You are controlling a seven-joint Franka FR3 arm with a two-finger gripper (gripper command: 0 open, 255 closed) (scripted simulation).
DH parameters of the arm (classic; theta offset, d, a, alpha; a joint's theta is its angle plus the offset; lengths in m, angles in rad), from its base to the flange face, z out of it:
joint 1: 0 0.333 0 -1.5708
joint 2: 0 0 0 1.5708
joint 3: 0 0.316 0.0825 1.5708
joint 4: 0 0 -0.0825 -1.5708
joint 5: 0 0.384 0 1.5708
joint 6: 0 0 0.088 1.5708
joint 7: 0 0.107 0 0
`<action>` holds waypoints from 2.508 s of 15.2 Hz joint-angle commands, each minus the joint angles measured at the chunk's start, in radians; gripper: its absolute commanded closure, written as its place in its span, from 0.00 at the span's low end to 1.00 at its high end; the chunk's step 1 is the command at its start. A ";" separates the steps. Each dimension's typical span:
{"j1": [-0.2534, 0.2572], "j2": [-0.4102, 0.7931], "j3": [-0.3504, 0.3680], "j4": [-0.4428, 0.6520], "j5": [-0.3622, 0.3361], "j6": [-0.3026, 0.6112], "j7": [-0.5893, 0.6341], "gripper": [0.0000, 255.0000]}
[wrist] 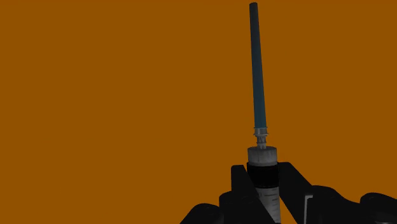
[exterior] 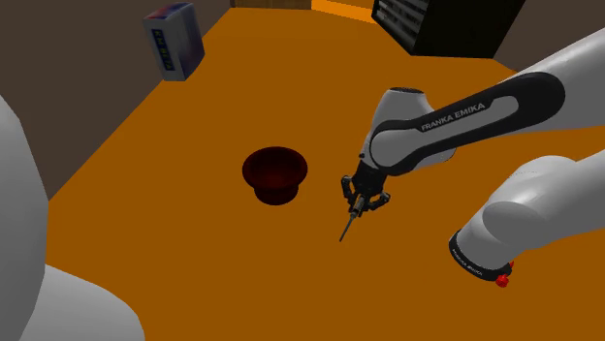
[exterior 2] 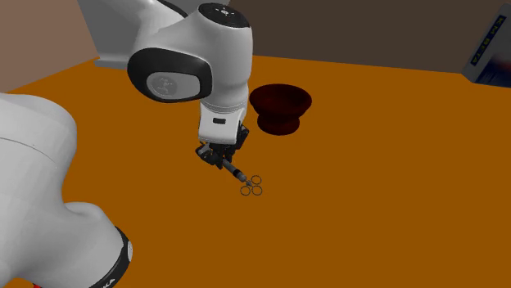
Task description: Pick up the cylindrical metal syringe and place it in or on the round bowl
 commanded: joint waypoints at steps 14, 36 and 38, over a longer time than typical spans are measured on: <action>-0.024 -0.231 -0.078 0.083 -0.127 -0.305 0.089 1.00; -0.092 -0.105 -0.071 0.399 -0.218 -0.461 0.196 1.00; -0.110 -0.017 -0.035 0.466 -0.229 -0.429 0.221 1.00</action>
